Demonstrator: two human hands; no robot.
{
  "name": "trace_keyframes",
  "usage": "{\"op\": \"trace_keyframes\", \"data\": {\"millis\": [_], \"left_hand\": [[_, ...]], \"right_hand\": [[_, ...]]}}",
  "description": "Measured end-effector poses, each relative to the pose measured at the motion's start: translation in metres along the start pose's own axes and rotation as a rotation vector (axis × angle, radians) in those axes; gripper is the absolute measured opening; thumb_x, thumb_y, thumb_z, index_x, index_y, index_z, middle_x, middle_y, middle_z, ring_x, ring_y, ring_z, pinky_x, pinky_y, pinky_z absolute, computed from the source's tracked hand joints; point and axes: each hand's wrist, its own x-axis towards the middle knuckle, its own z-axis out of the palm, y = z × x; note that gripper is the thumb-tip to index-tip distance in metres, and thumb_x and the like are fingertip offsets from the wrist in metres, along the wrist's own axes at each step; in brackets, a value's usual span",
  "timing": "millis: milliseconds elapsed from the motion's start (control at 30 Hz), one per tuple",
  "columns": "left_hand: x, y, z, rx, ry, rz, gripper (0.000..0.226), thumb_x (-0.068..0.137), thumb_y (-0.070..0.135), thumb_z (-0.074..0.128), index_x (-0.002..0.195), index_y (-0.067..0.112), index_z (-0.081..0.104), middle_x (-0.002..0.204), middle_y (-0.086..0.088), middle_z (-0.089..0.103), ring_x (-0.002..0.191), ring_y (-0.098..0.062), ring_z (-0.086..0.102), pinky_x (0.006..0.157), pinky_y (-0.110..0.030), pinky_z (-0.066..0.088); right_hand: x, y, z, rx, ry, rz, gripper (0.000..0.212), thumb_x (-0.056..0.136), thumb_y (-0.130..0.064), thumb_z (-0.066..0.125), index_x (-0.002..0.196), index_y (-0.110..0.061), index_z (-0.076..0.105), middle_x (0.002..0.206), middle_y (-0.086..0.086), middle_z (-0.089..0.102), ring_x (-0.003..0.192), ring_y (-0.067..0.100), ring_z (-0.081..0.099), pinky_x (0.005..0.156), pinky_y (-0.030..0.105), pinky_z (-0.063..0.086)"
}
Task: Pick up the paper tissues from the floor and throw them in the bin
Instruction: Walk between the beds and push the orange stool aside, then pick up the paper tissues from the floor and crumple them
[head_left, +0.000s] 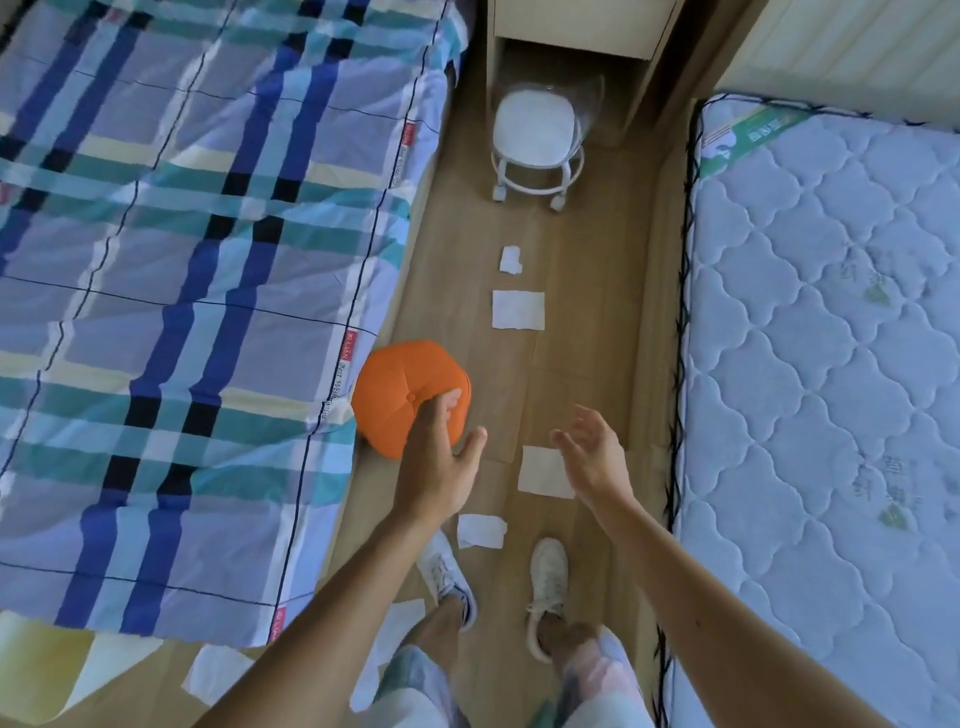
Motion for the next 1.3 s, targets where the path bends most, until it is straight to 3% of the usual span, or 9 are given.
{"op": "trace_keyframes", "data": {"millis": [300,367,467,667,800,967,1067,1167,1300], "left_hand": [[0.197,-0.116,0.115,0.022,-0.006,0.047,0.049,0.088,0.023,0.062,0.134,0.011,0.050,0.134,-0.005,0.056,0.120,-0.019,0.053,0.100,-0.043,0.047],[0.248,-0.155,0.159,0.043,-0.029,0.087,0.048,0.088,0.024,0.062,0.134,0.013,0.049,0.133,-0.005,0.056,0.121,-0.019,0.052,0.102,-0.042,0.046],[0.326,-0.205,0.217,0.143,-0.092,0.177,0.049,0.089,0.028,0.061,0.134,0.014,0.048,0.134,-0.004,0.055,0.124,-0.018,0.051,0.105,-0.028,0.039],[0.453,-0.275,0.292,0.419,-0.235,0.216,0.050,0.089,0.039,0.058,0.133,0.017,0.052,0.138,-0.002,0.053,0.127,-0.018,0.050,0.095,-0.023,0.035],[0.503,-0.310,0.320,0.514,-0.310,0.122,0.048,0.087,0.045,0.059,0.128,0.020,0.056,0.123,0.001,0.060,0.106,-0.016,0.055,0.085,-0.025,0.038],[0.542,-0.329,0.354,0.452,-0.343,0.008,0.015,0.087,0.039,0.059,0.091,0.025,0.056,0.088,-0.002,0.053,0.079,-0.021,0.049,0.073,-0.031,0.034],[0.561,-0.328,0.369,0.430,-0.313,-0.009,0.038,0.088,0.033,0.059,0.123,0.019,0.055,0.119,-0.004,0.062,0.098,-0.023,0.058,0.078,-0.030,0.042],[0.574,-0.325,0.375,0.355,-0.231,0.043,0.070,0.087,0.028,0.062,0.148,0.022,0.030,0.147,-0.005,0.044,0.125,-0.025,0.052,0.092,-0.031,0.046],[0.584,-0.318,0.365,0.279,-0.046,0.173,0.061,0.079,0.014,0.068,0.136,0.018,0.048,0.132,-0.009,0.057,0.112,-0.030,0.062,0.090,-0.037,0.054]], "right_hand": [[0.258,0.049,0.078,-0.192,-0.021,-0.135,0.044,0.089,-0.024,0.060,0.131,-0.014,0.053,0.125,0.011,0.064,0.109,0.030,0.062,0.087,0.046,0.056],[0.335,0.076,0.106,-0.239,0.004,-0.180,0.049,0.088,-0.022,0.060,0.135,-0.015,0.052,0.127,0.010,0.062,0.113,0.029,0.060,0.085,0.037,0.053],[0.441,0.112,0.148,-0.288,0.046,-0.261,0.051,0.089,-0.022,0.063,0.138,-0.018,0.052,0.132,0.009,0.058,0.114,0.025,0.060,0.080,0.029,0.043],[0.617,0.174,0.225,-0.446,0.002,-0.387,0.049,0.090,-0.026,0.063,0.137,-0.018,0.052,0.145,0.012,0.041,0.109,0.028,0.059,0.087,0.038,0.052],[0.694,0.207,0.261,-0.606,-0.013,-0.379,0.053,0.090,-0.035,0.063,0.140,-0.022,0.053,0.153,0.016,0.032,0.135,0.035,0.043,0.109,0.042,0.038],[0.724,0.229,0.283,-0.808,0.084,-0.492,0.046,0.091,-0.035,0.055,0.126,-0.006,0.060,0.141,0.013,0.047,0.126,0.033,0.049,0.102,0.045,0.042],[0.726,0.221,0.275,-0.329,0.045,-0.503,0.039,0.094,-0.026,0.059,0.127,-0.005,0.062,0.136,0.008,0.057,0.123,0.027,0.056,0.097,0.035,0.044],[0.711,0.194,0.259,0.230,-0.075,-0.515,0.029,0.094,-0.024,0.055,0.112,-0.016,0.076,0.117,-0.007,0.072,0.116,0.011,0.063,0.087,0.020,0.043],[0.698,0.155,0.250,0.468,-0.234,-0.614,0.036,0.077,-0.034,0.048,0.082,-0.027,0.084,0.096,-0.011,0.080,0.097,0.001,0.071,0.095,0.027,0.046]]}}
